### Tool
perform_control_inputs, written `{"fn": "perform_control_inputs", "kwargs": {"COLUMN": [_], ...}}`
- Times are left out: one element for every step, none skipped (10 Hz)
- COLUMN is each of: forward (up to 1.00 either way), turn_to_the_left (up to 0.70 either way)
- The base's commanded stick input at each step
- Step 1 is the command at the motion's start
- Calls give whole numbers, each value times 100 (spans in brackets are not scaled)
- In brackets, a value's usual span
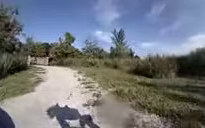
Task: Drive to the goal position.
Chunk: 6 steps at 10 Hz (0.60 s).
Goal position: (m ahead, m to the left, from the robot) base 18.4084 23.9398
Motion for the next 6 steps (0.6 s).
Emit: {"fn": "perform_control_inputs", "kwargs": {"forward": [100, 100, 100, 100, 100, 100], "turn_to_the_left": [27, 27, 27, 27, 27, 27]}}
